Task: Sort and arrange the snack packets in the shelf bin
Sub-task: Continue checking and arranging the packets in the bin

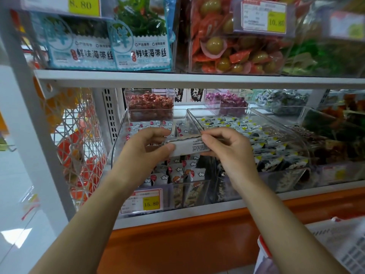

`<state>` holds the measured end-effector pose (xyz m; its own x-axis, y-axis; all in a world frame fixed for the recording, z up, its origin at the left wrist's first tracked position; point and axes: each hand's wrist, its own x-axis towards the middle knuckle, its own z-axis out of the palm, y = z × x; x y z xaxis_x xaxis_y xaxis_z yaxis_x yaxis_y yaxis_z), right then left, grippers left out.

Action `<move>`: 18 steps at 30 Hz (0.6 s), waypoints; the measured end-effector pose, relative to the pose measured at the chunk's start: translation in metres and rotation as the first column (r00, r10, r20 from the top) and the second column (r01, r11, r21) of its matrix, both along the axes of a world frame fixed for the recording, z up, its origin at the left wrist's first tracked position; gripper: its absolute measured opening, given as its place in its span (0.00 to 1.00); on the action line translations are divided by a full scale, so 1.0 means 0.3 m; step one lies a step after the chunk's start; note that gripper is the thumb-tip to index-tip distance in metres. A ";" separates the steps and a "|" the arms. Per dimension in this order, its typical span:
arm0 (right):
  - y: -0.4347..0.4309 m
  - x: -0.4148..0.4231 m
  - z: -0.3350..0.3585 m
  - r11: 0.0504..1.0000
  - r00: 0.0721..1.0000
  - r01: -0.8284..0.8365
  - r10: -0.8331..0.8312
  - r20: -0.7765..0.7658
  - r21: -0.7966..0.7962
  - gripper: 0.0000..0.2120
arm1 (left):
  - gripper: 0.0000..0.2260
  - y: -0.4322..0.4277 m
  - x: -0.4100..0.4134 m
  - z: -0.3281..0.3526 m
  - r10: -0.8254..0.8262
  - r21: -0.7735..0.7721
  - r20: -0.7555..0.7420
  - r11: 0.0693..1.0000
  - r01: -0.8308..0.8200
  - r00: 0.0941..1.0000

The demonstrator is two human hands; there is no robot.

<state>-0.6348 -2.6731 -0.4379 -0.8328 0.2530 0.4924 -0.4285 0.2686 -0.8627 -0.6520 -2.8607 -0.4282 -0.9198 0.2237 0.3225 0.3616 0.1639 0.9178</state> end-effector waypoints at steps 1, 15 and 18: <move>-0.002 0.001 0.001 0.999 1.000 0.020 -0.020 -0.011 0.026 0.05 | 0.10 0.002 0.002 0.002 -0.007 -0.003 -0.005 1.000 0.007 1.000; -0.025 0.003 -0.006 0.982 0.997 0.051 -0.040 -0.068 0.183 0.04 | 0.10 0.023 -0.010 0.011 0.073 0.037 0.105 0.996 -0.077 0.992; -0.028 0.004 -0.006 0.984 0.998 0.045 -0.037 -0.046 0.171 0.04 | 0.10 0.013 -0.014 0.010 0.071 0.025 0.109 0.997 -0.074 0.992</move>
